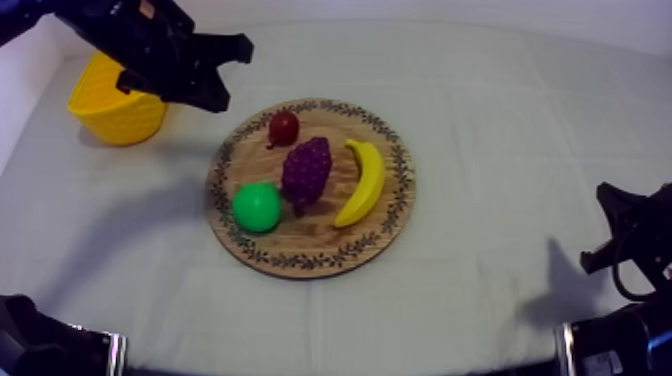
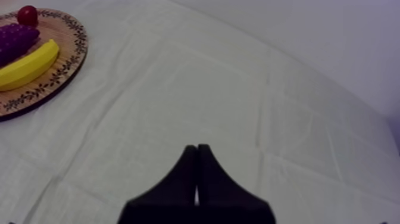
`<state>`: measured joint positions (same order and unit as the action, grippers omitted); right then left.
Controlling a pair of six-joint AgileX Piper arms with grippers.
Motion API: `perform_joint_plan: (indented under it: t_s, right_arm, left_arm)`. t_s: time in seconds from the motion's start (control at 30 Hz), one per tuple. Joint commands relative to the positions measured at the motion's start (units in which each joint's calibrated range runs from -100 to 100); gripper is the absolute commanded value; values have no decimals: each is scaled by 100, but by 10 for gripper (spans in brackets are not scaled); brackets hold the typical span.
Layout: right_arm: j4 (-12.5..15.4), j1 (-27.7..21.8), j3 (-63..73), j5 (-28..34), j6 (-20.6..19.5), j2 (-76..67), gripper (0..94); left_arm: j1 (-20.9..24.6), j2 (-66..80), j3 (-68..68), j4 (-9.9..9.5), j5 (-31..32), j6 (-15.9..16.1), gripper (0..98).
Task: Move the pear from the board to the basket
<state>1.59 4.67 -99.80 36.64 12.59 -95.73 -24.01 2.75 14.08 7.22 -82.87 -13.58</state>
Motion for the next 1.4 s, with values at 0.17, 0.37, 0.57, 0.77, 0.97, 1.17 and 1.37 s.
perform_joint_plan:
  t_s: [0.17, 0.37, 0.57, 0.77, 0.97, 1.17, 1.37]
  right_arm:
    - [0, 1, 2, -3, 3, -3, 2]
    - [0, 1, 2, -3, 3, -3, 2]
    - [0, 1, 2, -3, 3, -3, 2]
    - [0, 1, 2, -3, 3, -3, 2]
    - [0, 1, 2, -3, 3, -3, 2]
    - [0, 1, 2, -3, 3, -3, 2]
    - [0, 1, 2, -3, 3, -3, 2]
  left_arm:
    - [-29, -211, -304, 29, -73, -72, 0]
    - [-75, -315, -431, -19, -127, -302, 1]
    - [-149, -368, -475, -139, -204, -522, 111]
    - [-157, -370, -484, -177, -299, -569, 195]
    - [-163, -339, -501, -196, -288, -549, 341]
    - [-151, -329, -440, -198, -282, -612, 458]
    - [-144, -344, -454, -142, -276, -593, 597]
